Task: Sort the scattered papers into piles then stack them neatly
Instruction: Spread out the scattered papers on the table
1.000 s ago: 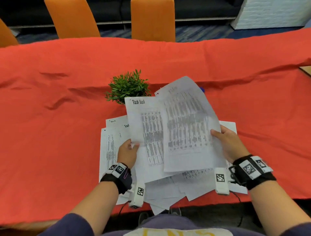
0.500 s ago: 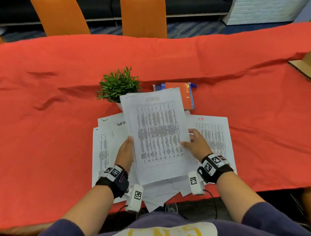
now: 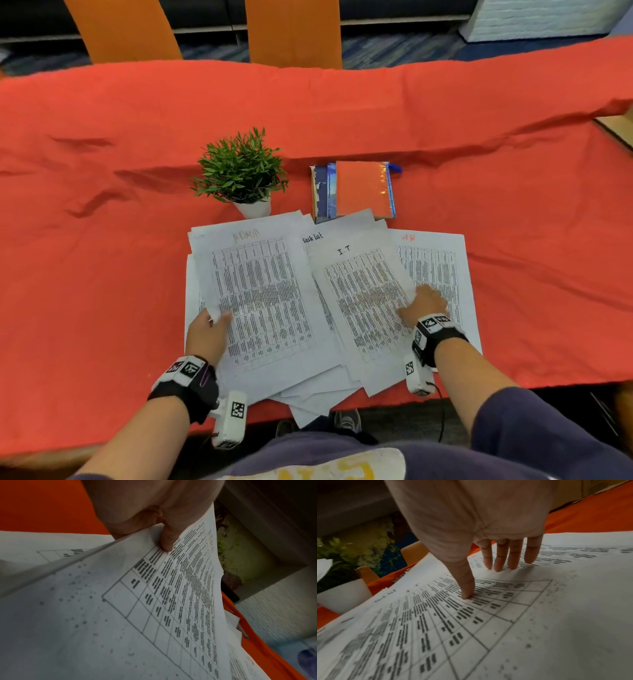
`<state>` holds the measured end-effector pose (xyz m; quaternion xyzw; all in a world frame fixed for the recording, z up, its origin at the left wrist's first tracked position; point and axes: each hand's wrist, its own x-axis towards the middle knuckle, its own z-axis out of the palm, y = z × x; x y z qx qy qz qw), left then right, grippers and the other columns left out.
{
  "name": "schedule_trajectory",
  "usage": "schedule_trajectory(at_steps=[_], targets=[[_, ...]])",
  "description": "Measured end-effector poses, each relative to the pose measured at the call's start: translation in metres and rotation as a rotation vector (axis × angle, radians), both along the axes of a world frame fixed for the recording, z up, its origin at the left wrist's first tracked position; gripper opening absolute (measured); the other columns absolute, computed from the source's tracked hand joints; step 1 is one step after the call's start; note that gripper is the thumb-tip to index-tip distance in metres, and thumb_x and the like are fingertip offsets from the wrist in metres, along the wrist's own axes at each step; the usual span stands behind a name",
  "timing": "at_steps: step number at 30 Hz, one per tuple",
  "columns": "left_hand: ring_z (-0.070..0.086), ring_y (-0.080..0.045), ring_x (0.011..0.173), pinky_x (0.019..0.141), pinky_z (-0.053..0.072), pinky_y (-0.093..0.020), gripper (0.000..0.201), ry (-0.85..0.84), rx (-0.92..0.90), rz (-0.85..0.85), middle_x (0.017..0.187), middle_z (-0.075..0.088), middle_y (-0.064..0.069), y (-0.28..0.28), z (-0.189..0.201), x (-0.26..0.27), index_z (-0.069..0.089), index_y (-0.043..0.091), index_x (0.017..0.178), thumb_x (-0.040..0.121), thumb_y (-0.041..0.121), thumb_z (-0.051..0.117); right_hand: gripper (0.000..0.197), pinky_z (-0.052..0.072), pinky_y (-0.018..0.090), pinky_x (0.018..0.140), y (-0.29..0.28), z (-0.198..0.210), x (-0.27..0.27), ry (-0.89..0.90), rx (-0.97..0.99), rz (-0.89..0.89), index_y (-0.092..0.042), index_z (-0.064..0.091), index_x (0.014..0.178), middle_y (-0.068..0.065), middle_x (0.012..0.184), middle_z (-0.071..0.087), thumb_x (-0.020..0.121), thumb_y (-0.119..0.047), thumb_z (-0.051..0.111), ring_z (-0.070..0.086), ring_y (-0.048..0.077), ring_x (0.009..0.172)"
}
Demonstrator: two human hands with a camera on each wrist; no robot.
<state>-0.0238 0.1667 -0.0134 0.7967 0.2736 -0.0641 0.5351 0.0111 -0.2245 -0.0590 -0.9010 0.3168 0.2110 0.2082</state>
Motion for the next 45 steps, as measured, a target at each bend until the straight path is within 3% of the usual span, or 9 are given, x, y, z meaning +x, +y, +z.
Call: schedule_trajectory(at_steps=[3, 13, 16, 19, 27, 32, 36, 41, 45], targets=[[0.057, -0.025, 0.11, 0.097, 0.042, -0.036, 0.029, -0.005, -0.011, 0.03, 0.116, 0.063, -0.005, 0.005, 0.001, -0.005, 0.06, 0.008, 0.122, 0.095, 0.019, 0.056, 0.077, 0.041, 0.049, 0.102, -0.003, -0.006, 0.0, -0.005, -0.004, -0.053, -0.01, 0.046, 0.127, 0.017, 0.133, 0.046, 0.066, -0.039, 0.082, 0.038, 0.036, 0.127], [0.05, -0.017, 0.106, 0.094, 0.036, -0.032, 0.033, 0.028, -0.026, 0.075, 0.12, 0.056, 0.0, 0.002, 0.004, -0.009, 0.055, 0.007, 0.127, 0.095, 0.017, 0.055, 0.063, 0.044, 0.048, 0.095, -0.011, -0.008, -0.003, -0.032, -0.012, -0.043, -0.013, 0.049, 0.114, 0.012, 0.114, 0.059, 0.067, -0.04, 0.08, 0.054, 0.033, 0.111], [0.056, -0.023, 0.112, 0.094, 0.04, -0.033, 0.019, 0.019, -0.063, 0.068, 0.11, 0.061, 0.0, 0.004, 0.003, -0.007, 0.059, 0.018, 0.113, 0.095, 0.016, 0.056, 0.022, 0.051, 0.04, 0.075, -0.003, 0.002, -0.013, -0.245, 0.139, -0.111, -0.016, 0.048, 0.086, 0.006, 0.087, 0.063, 0.082, -0.02, 0.069, 0.06, 0.023, 0.074], [0.052, -0.018, 0.11, 0.093, 0.036, -0.031, 0.031, -0.007, -0.073, 0.087, 0.113, 0.056, 0.0, 0.003, 0.004, -0.006, 0.055, 0.009, 0.125, 0.095, 0.015, 0.056, 0.016, 0.04, 0.025, 0.05, 0.005, 0.018, -0.02, -0.393, 0.33, -0.071, -0.011, 0.045, 0.083, 0.001, 0.073, 0.052, 0.091, -0.012, 0.059, 0.048, 0.014, 0.058], [0.055, -0.02, 0.085, 0.085, 0.04, -0.034, 0.015, 0.015, -0.049, 0.061, 0.084, 0.058, 0.005, 0.013, -0.007, -0.006, 0.056, 0.027, 0.08, 0.094, 0.021, 0.058, 0.008, 0.049, 0.033, 0.07, 0.016, 0.011, 0.002, -0.298, 0.14, 0.008, -0.011, 0.054, 0.085, 0.012, 0.103, 0.056, 0.087, -0.017, 0.058, 0.053, 0.026, 0.09], [0.056, -0.021, 0.098, 0.089, 0.041, -0.034, 0.011, 0.019, -0.009, 0.07, 0.094, 0.062, 0.003, 0.018, -0.003, -0.01, 0.06, 0.016, 0.104, 0.093, 0.02, 0.059, 0.022, 0.041, 0.044, 0.097, 0.014, -0.001, 0.013, -0.088, -0.056, 0.085, -0.01, 0.057, 0.106, 0.013, 0.127, 0.043, 0.084, -0.014, 0.056, 0.038, 0.032, 0.119], [0.056, -0.027, 0.114, 0.102, 0.042, -0.044, 0.035, 0.049, 0.01, 0.096, 0.123, 0.061, -0.005, 0.024, -0.003, -0.013, 0.058, 0.01, 0.123, 0.092, 0.027, 0.061, 0.018, 0.044, 0.042, 0.094, 0.01, -0.007, 0.014, -0.119, -0.079, 0.097, -0.011, 0.061, 0.102, 0.012, 0.12, 0.048, 0.084, -0.011, 0.057, 0.044, 0.03, 0.114], [0.057, -0.026, 0.113, 0.103, 0.042, -0.047, 0.033, 0.059, -0.019, 0.098, 0.121, 0.062, -0.003, 0.021, 0.002, -0.016, 0.059, 0.012, 0.123, 0.092, 0.025, 0.06, 0.014, 0.052, 0.039, 0.079, 0.004, -0.008, 0.011, -0.281, 0.008, 0.083, -0.009, 0.057, 0.082, 0.014, 0.103, 0.057, 0.081, 0.004, 0.055, 0.056, 0.031, 0.097], [0.055, -0.027, 0.12, 0.103, 0.042, -0.051, 0.051, 0.084, -0.021, 0.087, 0.132, 0.059, -0.004, 0.029, -0.01, -0.012, 0.054, 0.017, 0.13, 0.085, 0.04, 0.064, 0.034, 0.054, 0.039, 0.072, 0.002, 0.002, 0.007, -0.378, 0.226, -0.076, -0.006, 0.048, 0.112, 0.013, 0.098, 0.056, 0.083, 0.009, 0.054, 0.062, 0.035, 0.09]])
